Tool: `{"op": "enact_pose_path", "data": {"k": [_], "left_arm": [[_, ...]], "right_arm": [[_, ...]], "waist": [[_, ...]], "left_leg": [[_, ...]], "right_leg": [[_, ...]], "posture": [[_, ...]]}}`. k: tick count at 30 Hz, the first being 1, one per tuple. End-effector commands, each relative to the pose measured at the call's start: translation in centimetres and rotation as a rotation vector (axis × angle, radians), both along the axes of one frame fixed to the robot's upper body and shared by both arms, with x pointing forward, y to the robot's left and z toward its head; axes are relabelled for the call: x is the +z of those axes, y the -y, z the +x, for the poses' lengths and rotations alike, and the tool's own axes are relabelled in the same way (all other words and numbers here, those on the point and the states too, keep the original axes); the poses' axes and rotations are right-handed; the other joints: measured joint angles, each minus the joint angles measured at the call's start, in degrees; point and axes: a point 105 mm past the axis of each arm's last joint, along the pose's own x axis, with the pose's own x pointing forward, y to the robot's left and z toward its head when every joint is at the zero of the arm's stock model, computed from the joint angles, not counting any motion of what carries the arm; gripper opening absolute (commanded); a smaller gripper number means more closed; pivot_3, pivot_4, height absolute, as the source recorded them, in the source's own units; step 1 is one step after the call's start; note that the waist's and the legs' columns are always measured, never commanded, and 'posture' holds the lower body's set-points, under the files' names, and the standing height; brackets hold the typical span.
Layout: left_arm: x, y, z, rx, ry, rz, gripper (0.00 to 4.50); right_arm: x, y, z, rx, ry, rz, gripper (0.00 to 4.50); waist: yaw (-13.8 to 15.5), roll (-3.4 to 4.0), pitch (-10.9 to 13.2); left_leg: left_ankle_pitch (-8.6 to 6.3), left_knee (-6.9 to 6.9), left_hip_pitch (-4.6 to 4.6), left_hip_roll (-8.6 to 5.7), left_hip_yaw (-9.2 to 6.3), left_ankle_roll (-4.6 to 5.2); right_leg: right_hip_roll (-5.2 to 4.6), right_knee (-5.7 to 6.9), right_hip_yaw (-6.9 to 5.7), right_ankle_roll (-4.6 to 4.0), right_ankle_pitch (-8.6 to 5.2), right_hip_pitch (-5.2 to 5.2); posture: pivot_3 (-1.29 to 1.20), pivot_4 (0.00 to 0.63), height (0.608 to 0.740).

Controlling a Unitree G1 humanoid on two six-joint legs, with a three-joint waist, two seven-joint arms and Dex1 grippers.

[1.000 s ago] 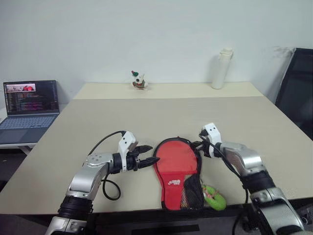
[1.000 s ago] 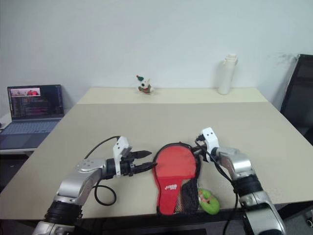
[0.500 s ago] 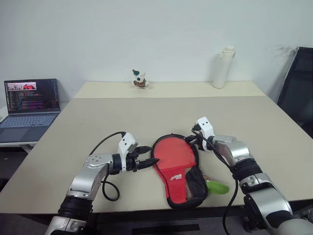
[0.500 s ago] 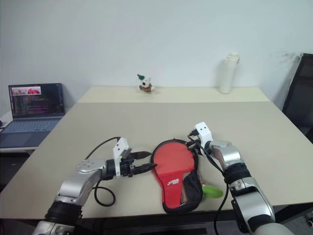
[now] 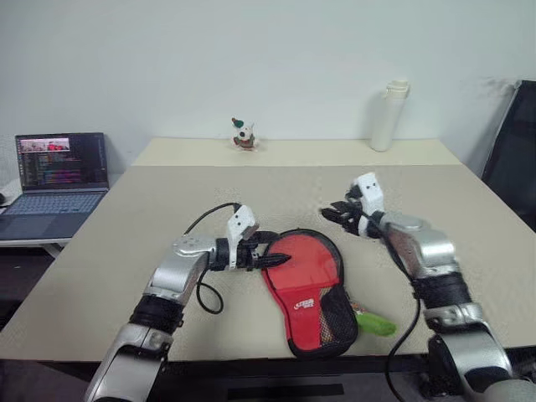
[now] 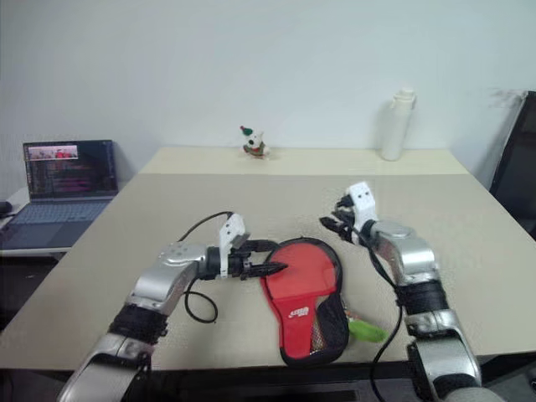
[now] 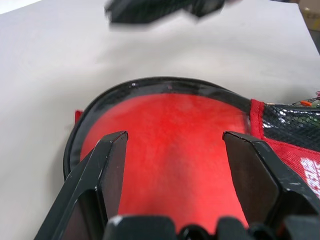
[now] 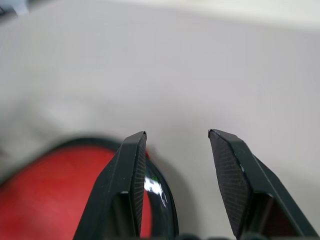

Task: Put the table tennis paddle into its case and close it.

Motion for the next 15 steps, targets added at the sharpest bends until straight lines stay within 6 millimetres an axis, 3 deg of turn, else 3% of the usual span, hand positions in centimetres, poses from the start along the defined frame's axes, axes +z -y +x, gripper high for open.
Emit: {"op": "enact_pose_path", "data": {"k": [1, 8, 15], "left_arm": [[0.3, 1.6, 0.5, -0.074, 0.035, 0.027, 3.32], [-1.4, 3.8, 1.0, -0.151, 0.025, 0.08, 3.32], [-2.5, 5.4, 1.1, -0.22, 0.008, 0.122, 3.32]], "right_arm": [[1.1, 1.7, -4.0, 0.062, 0.008, -0.024, 2.2], [-1.4, 3.2, -12.9, 0.272, -0.144, -0.175, 2.2], [-3.2, 4.4, -17.3, 0.353, -0.241, -0.311, 2.2]], "waist": [[0.62, 0.0, 0.0], [0.73, 0.01, 0.04], [0.68, -0.04, 0.07]], "left_leg": [[0.0, 0.0, -0.02, -0.04, -0.02, 0.0], [-0.01, 0.0, -0.1, -0.07, 0.0, 0.02], [-0.01, 0.08, -0.12, -0.08, 0.0, 0.02]], "right_leg": [[-0.04, -0.02, -0.01, 0.03, -0.02, 0.01], [0.02, -0.22, 0.02, 0.32, -0.19, 0.0], [0.12, -0.41, 0.0, 0.37, -0.19, 0.1]], "posture": [[0.0, 0.15, 0.74], [0.0, 0.15, 0.74], [0.0, 0.15, 0.74]]}}
